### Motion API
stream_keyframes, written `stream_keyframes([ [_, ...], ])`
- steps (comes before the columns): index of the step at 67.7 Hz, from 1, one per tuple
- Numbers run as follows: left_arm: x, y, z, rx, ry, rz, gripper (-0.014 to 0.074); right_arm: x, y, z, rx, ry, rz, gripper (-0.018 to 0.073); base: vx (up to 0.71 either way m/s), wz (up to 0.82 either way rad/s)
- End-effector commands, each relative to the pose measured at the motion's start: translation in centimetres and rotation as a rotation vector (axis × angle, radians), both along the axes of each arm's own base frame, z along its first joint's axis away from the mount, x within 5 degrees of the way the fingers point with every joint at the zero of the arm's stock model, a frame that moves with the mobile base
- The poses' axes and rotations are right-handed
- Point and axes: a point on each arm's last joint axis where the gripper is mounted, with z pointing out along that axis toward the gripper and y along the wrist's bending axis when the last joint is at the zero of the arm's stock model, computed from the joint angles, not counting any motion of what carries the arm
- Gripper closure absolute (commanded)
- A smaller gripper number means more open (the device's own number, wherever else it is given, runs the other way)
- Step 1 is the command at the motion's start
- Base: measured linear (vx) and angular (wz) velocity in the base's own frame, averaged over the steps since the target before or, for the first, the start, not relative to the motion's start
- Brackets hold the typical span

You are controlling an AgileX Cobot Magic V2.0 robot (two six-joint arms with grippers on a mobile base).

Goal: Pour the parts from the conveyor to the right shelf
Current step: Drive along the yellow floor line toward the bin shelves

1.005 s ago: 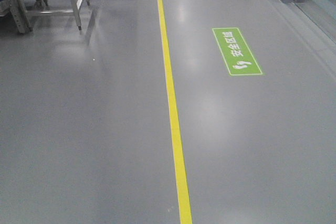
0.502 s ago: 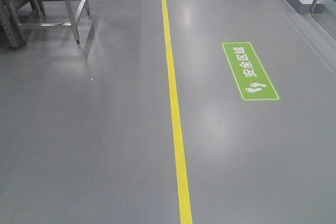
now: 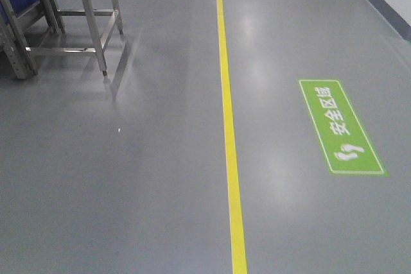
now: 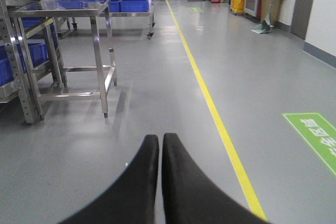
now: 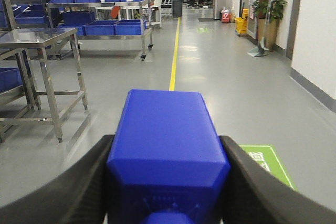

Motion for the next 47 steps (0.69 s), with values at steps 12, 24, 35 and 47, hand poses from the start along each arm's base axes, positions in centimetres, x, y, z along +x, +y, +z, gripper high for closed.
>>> stream_keyframes([
  [12,-0.08,-0.05,1.32,-0.011,-0.095,-0.007,0.0603,-0.01,-0.24,1.43,0.003,-0.086,-0.027,0.0564,0.74,0.14],
  [24,-0.08,-0.05,1.32,-0.011,-0.095,-0.007,0.0603,-0.01,-0.24,1.43,0.003,-0.086,-0.027,0.0564,0.75,0.09],
  [35,-0.08,-0.05,1.32,-0.011,-0.095,-0.007,0.0603,-0.01,-0.24,1.43,0.003,-0.086,-0.027,0.0564,0.75,0.03],
  [47,-0.08,-0.05,1.31,-0.011,-0.094,-0.007,0.0603,-0.01,-0.24,1.43,0.003,-0.086,-0.027,0.0564,0.78,-0.01],
])
